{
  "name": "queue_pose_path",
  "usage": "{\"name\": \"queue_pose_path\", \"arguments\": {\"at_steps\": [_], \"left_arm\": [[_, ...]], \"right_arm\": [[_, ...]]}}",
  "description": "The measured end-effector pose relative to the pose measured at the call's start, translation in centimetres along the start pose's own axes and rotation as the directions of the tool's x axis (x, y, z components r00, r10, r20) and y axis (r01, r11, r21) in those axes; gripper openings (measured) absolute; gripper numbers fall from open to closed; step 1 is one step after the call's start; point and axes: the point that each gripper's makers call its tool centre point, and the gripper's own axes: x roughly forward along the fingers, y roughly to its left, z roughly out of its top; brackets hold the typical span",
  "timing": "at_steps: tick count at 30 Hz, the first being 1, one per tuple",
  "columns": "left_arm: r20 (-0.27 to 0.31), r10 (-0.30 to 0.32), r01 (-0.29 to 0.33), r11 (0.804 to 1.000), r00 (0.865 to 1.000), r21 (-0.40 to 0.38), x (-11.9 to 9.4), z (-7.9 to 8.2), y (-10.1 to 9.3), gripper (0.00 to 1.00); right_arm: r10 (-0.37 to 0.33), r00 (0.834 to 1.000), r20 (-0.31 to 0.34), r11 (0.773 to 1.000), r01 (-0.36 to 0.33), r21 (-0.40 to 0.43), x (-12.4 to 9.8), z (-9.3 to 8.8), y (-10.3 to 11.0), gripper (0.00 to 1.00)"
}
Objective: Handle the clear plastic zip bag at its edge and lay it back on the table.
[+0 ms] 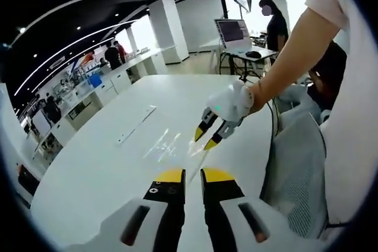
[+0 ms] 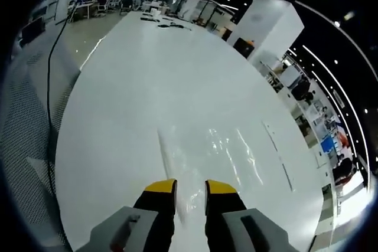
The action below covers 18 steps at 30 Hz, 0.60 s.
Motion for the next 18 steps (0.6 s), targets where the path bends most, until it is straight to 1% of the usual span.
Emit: {"name": "queue_pose_path", "arguments": {"at_steps": [3, 5, 7, 10, 13, 18], "left_arm": [[0.003, 0.009, -0.009, 1.0, 1.0, -0.026, 0.1, -0.4, 0.1, 0.09], [0.007, 0.021, -0.021, 0.999, 1.0, -0.048, 0.1, -0.7, 0.3, 0.09], [0.011, 0.032, -0.031, 0.997, 0.999, -0.071, 0.1, -1.1, 0.6, 0.11], [0.021, 0.044, -0.042, 0.994, 0.999, -0.098, 0.1, -1.4, 0.7, 0.13], [0.026, 0.062, -0.058, 0.989, 0.998, -0.133, 0.2, -1.9, 1.2, 0.15], [0.04, 0.089, -0.08, 0.978, 0.995, -0.193, 0.1, -2.5, 1.7, 0.15]], "right_arm": [[-0.009, 1.0, 0.009, 0.999, 0.009, 0.037, -0.5, 0.2, -0.1, 0.17], [-0.016, 1.0, 0.014, 0.999, 0.016, 0.041, -0.8, 0.3, 0.0, 0.17], [-0.025, 0.999, 0.025, 0.997, 0.023, 0.074, -1.2, 0.3, -0.1, 0.17], [-0.039, 0.999, 0.033, 0.995, 0.035, 0.093, -1.7, 0.3, -0.1, 0.18], [-0.054, 0.998, 0.037, 0.989, 0.048, 0.137, -2.3, 0.2, -0.4, 0.19], [-0.076, 0.996, 0.047, 0.984, 0.068, 0.164, -3.4, 0.0, -0.5, 0.2]]}}
